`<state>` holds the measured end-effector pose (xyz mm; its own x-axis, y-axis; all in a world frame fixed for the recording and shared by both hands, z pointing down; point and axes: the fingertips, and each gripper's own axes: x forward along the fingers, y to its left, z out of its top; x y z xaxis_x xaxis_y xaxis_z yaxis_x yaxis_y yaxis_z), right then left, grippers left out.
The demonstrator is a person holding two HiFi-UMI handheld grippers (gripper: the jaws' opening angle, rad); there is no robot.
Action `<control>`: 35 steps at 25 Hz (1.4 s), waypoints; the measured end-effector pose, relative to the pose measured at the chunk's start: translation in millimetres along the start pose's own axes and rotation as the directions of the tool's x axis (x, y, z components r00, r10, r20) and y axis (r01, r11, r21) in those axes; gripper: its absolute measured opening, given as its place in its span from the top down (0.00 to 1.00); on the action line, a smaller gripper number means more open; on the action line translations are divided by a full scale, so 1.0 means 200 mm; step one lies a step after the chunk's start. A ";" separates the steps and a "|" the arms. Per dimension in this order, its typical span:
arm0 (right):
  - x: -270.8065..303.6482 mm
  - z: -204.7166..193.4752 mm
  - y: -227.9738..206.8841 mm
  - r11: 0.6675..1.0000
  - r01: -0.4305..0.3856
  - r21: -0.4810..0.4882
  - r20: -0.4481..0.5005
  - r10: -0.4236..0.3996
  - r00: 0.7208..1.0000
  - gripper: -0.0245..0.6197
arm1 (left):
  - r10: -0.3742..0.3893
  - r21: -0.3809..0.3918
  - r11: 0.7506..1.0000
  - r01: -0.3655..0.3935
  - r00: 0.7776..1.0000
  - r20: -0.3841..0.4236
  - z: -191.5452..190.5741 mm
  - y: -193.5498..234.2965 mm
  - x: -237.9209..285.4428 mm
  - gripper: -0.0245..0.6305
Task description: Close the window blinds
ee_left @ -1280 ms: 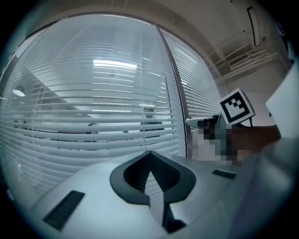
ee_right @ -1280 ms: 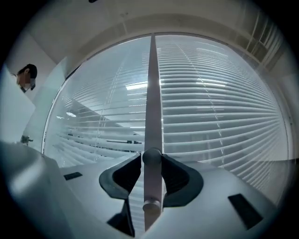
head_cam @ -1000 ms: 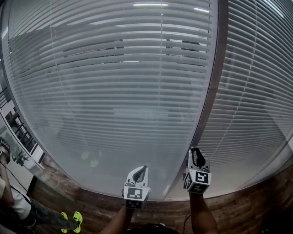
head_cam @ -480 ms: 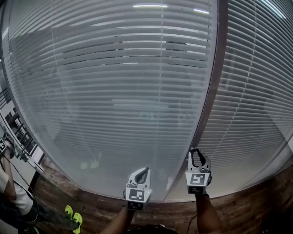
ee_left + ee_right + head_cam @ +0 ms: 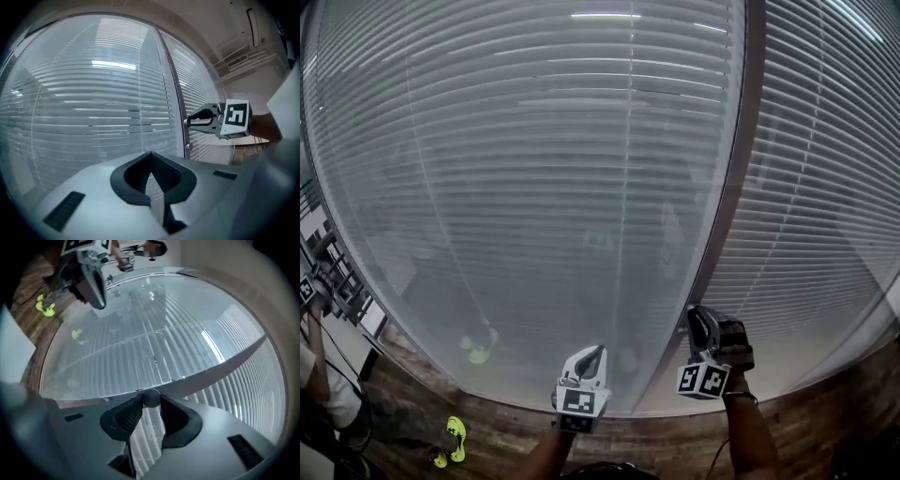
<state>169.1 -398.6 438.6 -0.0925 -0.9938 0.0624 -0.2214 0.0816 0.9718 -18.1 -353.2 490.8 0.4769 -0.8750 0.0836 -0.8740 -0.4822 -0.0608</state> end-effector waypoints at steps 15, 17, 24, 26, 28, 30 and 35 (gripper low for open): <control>0.00 0.00 0.02 0.972 -0.040 -0.233 0.011 0.044 0.999 0.77 | -0.015 -0.005 1.000 0.015 1.000 0.001 0.00 -0.03 0.02 0.96; 0.00 0.00 0.02 0.972 -0.038 -0.230 0.016 0.043 0.999 0.77 | -0.015 -0.005 1.000 0.015 1.000 -0.001 0.00 -0.03 0.01 0.96; -0.05 0.00 -0.01 0.999 0.005 -0.054 0.077 -0.001 0.997 0.77 | 0.007 -0.008 1.000 -0.007 1.000 0.008 0.00 0.02 -0.03 0.96; -0.09 0.01 -0.02 0.998 0.003 0.064 0.094 -0.009 0.996 0.77 | 0.008 -0.011 1.000 -0.008 1.000 -0.006 0.00 0.03 -0.05 0.96; -0.14 0.03 -0.01 0.977 -0.016 0.211 0.110 -0.007 0.994 0.77 | 0.010 -0.013 1.000 -0.010 1.000 -0.010 -0.01 0.05 -0.07 0.96; -0.20 0.05 0.01 0.926 -0.035 0.375 0.119 -0.011 0.993 0.77 | 0.011 -0.017 1.000 -0.011 1.000 -0.009 -0.02 0.08 -0.09 0.96; -0.30 0.09 0.08 0.680 -0.089 0.728 0.155 -0.038 0.987 0.77 | 0.009 -0.023 1.000 -0.009 1.000 0.018 -0.01 0.11 -0.16 0.96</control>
<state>153.8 -336.2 446.4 -0.2337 -0.9723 -0.0102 -0.8492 0.1989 0.4892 -53.3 -336.0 488.4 0.4706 -0.8800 0.0647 -0.8800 -0.4734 -0.0389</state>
